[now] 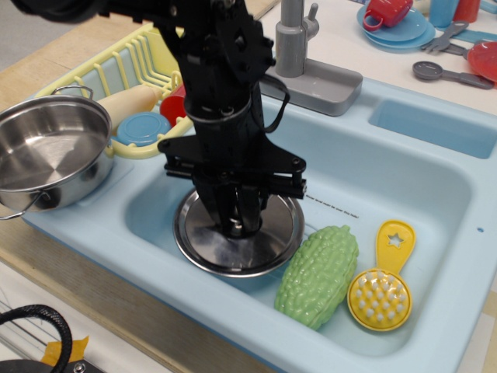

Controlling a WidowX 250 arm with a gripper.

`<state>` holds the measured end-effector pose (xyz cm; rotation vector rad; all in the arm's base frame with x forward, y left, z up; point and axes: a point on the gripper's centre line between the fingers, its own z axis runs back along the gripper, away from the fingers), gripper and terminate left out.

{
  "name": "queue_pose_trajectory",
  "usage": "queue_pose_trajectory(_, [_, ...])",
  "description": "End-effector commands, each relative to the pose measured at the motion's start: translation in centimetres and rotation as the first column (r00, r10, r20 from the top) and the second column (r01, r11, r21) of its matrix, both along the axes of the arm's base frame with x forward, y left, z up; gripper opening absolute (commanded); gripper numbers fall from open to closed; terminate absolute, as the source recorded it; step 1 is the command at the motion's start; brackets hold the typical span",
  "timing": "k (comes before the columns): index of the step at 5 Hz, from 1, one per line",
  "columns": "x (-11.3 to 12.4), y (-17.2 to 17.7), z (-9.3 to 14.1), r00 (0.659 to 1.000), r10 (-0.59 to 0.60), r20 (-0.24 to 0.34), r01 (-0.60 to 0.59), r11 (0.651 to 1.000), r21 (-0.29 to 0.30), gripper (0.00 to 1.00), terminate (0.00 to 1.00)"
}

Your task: Put lid on pot or pan

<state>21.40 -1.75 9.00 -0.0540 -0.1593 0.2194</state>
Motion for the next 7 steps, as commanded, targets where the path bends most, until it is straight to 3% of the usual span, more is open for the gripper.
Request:
queue_pose_trajectory(1, [0.9, 0.1, 3.6, 0.993, -0.032, 0.111, 0.026, 0.998, 0.057, 1.00, 0.00])
queue_pose_trajectory(2, [1.1, 1.2, 6.2, 0.991, -0.040, 0.124, 0.026, 0.993, 0.114, 1.00, 0.00])
queue_pose_trajectory(4, [0.5, 4.9, 10.2, 0.990, 0.011, 0.144, -0.033, 0.987, 0.155, 1.00, 0.00])
queue_pose_trajectory(6, [-2.3, 9.1, 10.8, 0.976, 0.121, 0.182, -0.146, 0.980, 0.132, 1.00, 0.00])
queue_pose_trajectory(7, [-4.0, 10.4, 10.0, 0.973, 0.171, 0.155, -0.188, 0.977, 0.105, 1.00, 1.00])
